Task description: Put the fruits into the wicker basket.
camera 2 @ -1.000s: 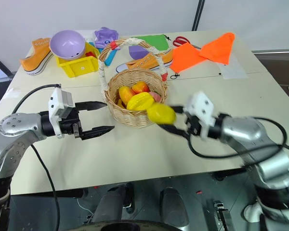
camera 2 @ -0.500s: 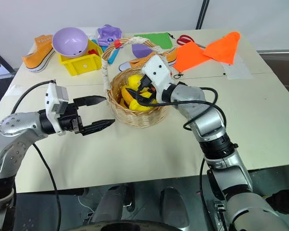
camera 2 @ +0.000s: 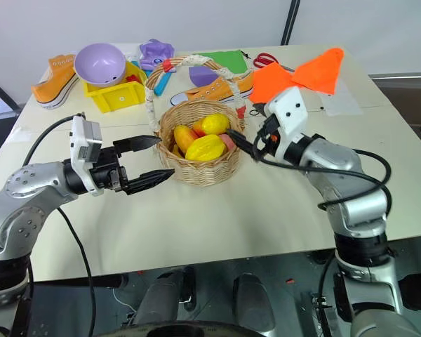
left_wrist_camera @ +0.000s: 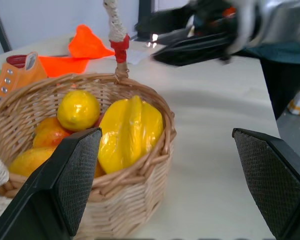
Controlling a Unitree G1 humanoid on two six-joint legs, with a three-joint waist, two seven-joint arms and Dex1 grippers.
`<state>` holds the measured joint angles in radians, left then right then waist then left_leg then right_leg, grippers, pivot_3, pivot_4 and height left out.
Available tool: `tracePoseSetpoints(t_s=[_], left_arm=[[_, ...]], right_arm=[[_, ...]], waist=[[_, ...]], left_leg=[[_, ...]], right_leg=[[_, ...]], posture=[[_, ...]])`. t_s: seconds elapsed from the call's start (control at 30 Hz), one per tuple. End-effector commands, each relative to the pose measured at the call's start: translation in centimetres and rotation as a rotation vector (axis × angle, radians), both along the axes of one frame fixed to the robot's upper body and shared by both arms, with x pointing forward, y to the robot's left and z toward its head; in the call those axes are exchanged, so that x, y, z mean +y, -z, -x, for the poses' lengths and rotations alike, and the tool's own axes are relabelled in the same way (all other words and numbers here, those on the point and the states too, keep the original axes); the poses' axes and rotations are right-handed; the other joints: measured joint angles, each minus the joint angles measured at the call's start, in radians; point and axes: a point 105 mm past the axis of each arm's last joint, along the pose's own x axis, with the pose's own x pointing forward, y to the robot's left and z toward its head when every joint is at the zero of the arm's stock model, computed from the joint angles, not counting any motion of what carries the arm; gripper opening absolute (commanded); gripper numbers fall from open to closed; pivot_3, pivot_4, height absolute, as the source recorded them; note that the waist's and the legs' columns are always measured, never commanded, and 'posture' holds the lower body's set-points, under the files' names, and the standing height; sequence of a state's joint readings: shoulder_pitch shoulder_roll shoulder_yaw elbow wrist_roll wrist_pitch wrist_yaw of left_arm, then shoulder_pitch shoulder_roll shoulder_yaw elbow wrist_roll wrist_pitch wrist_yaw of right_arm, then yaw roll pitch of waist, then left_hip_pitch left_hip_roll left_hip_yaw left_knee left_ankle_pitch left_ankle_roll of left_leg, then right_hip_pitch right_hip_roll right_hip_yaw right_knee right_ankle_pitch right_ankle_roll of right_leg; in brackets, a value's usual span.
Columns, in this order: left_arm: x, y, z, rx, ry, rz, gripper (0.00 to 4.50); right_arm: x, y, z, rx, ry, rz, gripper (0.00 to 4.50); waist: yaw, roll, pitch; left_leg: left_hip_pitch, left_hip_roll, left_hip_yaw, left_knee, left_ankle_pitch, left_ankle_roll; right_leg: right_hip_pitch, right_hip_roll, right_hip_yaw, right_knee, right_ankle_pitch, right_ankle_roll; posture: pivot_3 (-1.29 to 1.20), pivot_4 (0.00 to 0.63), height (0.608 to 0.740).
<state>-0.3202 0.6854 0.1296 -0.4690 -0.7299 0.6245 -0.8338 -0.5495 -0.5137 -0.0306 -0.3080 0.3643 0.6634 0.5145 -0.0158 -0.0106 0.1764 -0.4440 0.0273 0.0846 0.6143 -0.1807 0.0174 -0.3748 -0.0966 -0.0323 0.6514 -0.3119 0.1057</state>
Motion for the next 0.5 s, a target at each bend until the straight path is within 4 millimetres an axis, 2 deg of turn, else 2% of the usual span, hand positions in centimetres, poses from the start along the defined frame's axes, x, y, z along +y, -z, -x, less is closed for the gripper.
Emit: tracePoseSetpoints(t_s=[0.03,0.07,0.17,0.27,0.37,0.43,0.5], left_arm=[[-0.3,-1.0,-0.2,-0.061,-0.006,0.017,4.50],[-0.3,-1.3,-0.4,-0.076,-0.017,0.030,4.50],[-0.6,-1.9,-0.4,-0.107,-0.033,0.060,4.50],[-1.0,-1.7,-0.1,-0.106,-0.032,0.063,4.50],[-1.2,-1.3,0.0,-0.103,-0.030,0.058,4.50],[-1.2,-1.3,-0.1,-0.102,-0.029,0.059,4.50],[-1.3,-1.3,-0.2,-0.100,-0.017,0.061,4.50]], right_arm=[[0.0,-1.2,-2.4,-0.065,0.059,-0.038,4.45],[0.0,-1.1,-3.1,-0.065,0.075,-0.039,4.45],[-0.3,-1.3,-3.9,-0.065,0.091,-0.080,3.64],[-0.6,-1.9,-3.5,-0.079,0.091,-0.110,2.14],[-2.0,-2.6,-2.6,-0.105,0.117,-0.113,0.68],[-3.6,-3.1,-1.8,-0.123,0.155,-0.118,0.68],[-6.6,-3.9,-1.0,-0.150,0.248,-0.124,0.68]], waist=[[0.000,0.000,0.000],[0.000,0.000,0.000],[0.005,0.000,0.000],[0.003,0.000,0.000],[0.006,0.000,0.000],[0.007,0.000,0.000],[0.009,0.000,0.000]], left_leg=[[0.000,0.000,0.000,0.000,0.000,0.000],[0.000,0.000,0.000,0.000,0.000,0.000],[0.000,0.000,0.001,0.000,0.000,0.000],[-0.001,0.000,0.001,0.000,0.000,0.000],[0.000,0.000,0.001,0.000,0.000,0.000],[-0.001,0.000,0.001,0.000,0.000,0.000],[-0.001,-0.001,0.001,0.000,0.000,0.000]], right_leg=[[0.000,0.000,0.000,0.000,0.000,0.000],[0.000,0.000,0.000,0.000,0.000,0.000],[0.000,0.001,-0.001,0.000,0.000,0.000],[0.000,0.001,-0.001,0.000,0.000,0.001],[0.000,0.001,-0.001,0.000,0.000,0.001],[0.000,0.000,-0.001,0.000,0.000,0.001],[0.000,0.000,-0.001,-0.001,0.000,0.001]], posture=[[0.00,0.150,0.740],[0.00,0.150,0.740],[0.00,0.150,0.740],[0.00,0.150,0.740],[0.00,0.150,0.740],[0.00,0.150,0.740],[0.00,0.150,0.740]])
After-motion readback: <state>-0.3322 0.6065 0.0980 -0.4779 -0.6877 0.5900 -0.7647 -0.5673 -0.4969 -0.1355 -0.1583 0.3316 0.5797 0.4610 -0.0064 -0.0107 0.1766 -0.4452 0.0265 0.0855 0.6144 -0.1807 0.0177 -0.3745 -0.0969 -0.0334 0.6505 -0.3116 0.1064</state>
